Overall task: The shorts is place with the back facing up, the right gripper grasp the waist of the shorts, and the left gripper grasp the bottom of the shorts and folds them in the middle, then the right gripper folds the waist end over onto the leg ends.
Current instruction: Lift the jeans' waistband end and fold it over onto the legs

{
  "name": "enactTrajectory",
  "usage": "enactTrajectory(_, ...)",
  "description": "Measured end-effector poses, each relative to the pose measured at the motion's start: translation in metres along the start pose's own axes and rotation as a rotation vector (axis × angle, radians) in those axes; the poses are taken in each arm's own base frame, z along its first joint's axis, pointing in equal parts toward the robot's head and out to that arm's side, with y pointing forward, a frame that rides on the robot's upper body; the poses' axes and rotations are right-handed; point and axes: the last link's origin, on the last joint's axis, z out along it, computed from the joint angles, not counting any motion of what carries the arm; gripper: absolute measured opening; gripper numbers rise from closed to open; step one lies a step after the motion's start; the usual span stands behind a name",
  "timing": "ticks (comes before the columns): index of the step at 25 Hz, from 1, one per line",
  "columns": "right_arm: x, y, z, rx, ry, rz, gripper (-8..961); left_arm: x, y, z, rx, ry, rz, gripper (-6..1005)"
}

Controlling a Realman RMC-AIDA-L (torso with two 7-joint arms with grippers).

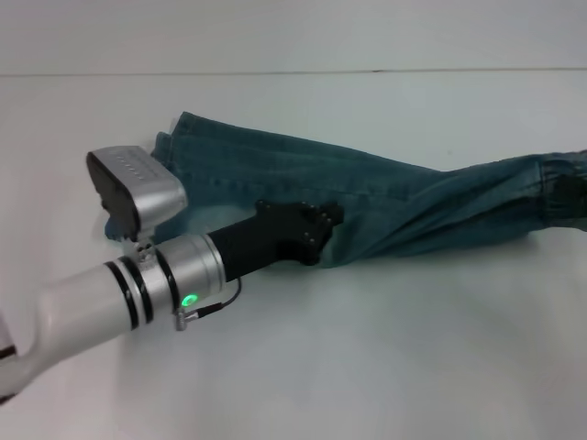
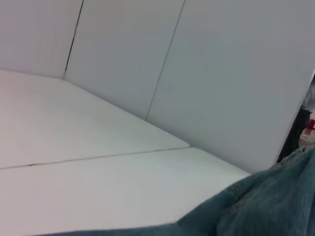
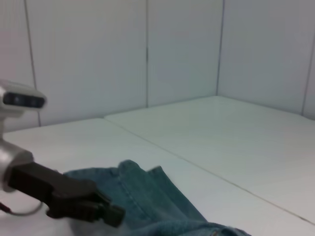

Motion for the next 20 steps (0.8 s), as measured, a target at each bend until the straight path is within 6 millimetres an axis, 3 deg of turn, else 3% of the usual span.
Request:
enactTrajectory(11, -0.033, -0.005, 0.012, -0.066, -0.035, -0.031, 55, -0.011, 0.023, 0.017, -0.023, -0.021, 0.002, 47)
enactTrajectory(16, -0.053, -0.011, 0.031, -0.108, -0.036, -0.078, 55, -0.02, 0.032, 0.02, -0.041, -0.058, 0.006, 48)
enactTrajectory(20, -0.072, -0.012, 0.059, -0.173, -0.005, -0.142, 56, -0.025, 0.036, 0.018, -0.051, -0.065, -0.009, 46)
